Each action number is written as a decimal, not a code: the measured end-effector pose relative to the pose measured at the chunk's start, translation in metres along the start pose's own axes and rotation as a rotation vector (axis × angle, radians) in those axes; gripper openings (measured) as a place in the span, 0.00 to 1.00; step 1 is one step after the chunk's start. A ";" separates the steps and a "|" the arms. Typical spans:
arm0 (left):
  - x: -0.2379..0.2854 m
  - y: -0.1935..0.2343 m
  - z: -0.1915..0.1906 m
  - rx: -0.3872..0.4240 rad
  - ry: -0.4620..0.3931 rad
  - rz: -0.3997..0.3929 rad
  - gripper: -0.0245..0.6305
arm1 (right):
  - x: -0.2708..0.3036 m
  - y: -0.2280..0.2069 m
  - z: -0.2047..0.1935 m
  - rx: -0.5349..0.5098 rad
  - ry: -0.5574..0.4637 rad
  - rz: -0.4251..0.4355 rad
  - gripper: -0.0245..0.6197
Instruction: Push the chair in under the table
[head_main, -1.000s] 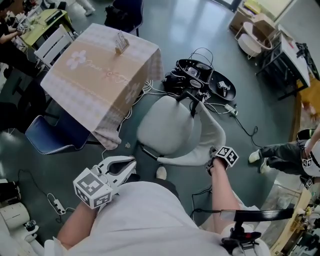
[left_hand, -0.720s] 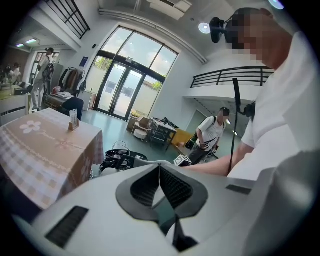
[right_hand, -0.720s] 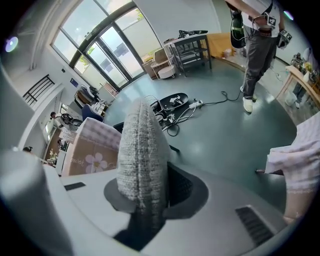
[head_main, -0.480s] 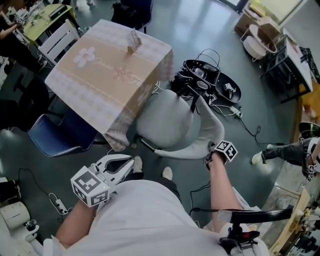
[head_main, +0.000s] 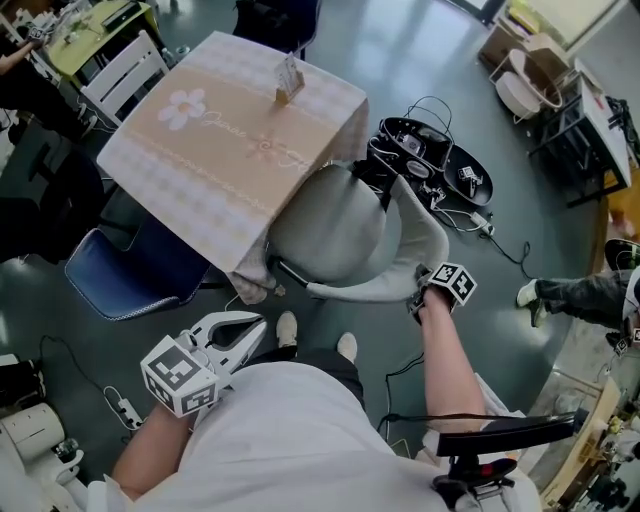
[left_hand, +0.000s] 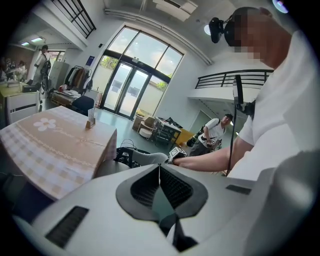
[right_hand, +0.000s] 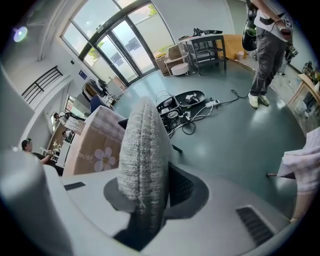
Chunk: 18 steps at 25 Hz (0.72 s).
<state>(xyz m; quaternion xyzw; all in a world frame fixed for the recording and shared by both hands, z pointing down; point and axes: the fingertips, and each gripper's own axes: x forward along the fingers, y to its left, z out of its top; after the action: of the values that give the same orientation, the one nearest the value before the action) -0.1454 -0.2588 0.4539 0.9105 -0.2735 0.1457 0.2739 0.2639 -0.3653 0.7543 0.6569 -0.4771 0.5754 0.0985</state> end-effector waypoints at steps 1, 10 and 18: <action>-0.004 0.004 -0.001 -0.002 0.001 0.004 0.06 | 0.003 0.009 0.000 -0.007 0.001 0.003 0.20; -0.042 0.039 -0.008 -0.034 -0.024 0.054 0.06 | 0.027 0.069 0.011 -0.060 0.004 0.016 0.21; -0.044 0.046 -0.014 -0.033 -0.019 0.023 0.06 | 0.030 0.057 0.013 -0.061 -0.021 0.014 0.26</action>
<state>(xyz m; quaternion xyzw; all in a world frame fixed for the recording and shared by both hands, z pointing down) -0.2097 -0.2644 0.4666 0.9040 -0.2889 0.1357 0.2845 0.2266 -0.4191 0.7521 0.6563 -0.5001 0.5542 0.1093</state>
